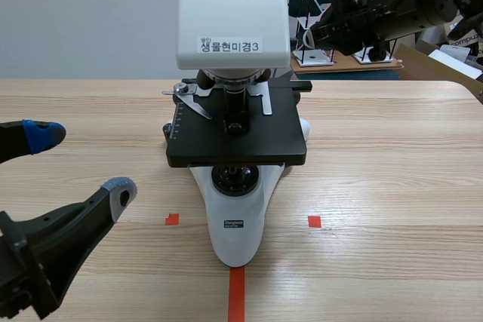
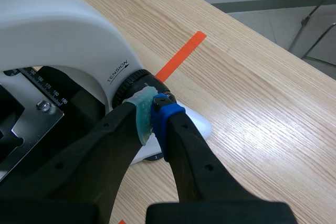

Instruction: Return to the home posture

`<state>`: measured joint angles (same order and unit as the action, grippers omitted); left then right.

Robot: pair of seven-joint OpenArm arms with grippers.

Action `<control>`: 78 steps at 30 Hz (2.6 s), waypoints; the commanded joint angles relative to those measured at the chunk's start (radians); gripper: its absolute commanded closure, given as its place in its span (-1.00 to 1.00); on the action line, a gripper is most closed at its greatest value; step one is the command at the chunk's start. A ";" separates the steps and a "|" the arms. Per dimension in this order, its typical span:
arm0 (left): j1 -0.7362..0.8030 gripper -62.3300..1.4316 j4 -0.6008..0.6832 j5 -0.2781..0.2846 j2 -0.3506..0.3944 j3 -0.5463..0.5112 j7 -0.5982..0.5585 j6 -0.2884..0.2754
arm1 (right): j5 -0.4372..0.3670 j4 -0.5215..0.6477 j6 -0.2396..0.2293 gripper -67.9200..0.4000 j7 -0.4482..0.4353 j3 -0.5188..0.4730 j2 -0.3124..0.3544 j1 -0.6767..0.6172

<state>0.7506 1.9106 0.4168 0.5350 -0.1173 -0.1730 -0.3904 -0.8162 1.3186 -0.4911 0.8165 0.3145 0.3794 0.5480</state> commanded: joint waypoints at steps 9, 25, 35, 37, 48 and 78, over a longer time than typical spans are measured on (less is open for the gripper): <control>-0.001 -1.00 0.016 0.009 0.000 -0.007 -0.018 -0.001 | -0.007 0.019 0.000 0.99 -0.015 -0.012 0.008 0.017; -0.001 -1.00 0.016 0.009 0.000 -0.007 -0.018 -0.001 | -0.007 0.019 0.000 0.99 -0.024 -0.012 0.008 0.017; -0.001 -1.00 0.016 0.009 0.000 -0.007 -0.018 -0.001 | 0.001 0.187 -0.002 0.56 -0.047 -0.126 0.020 -0.169; -0.001 -1.00 0.016 0.009 0.000 -0.007 -0.018 -0.001 | 0.001 0.261 -0.012 0.52 -0.072 -0.167 0.033 -0.247; -0.001 -1.00 0.016 0.009 0.000 -0.007 -0.018 0.000 | 0.098 0.489 -0.125 0.10 -0.444 -0.388 0.064 -0.738; -0.001 -1.00 0.016 0.009 0.000 -0.007 -0.017 0.000 | 0.660 0.515 -0.254 -0.89 -1.405 -0.525 0.064 -1.202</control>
<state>0.7506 1.9106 0.4168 0.5350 -0.1173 -0.1730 -0.3901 -0.1387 1.8133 -0.7380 -0.5755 -0.2081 0.4328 -0.6624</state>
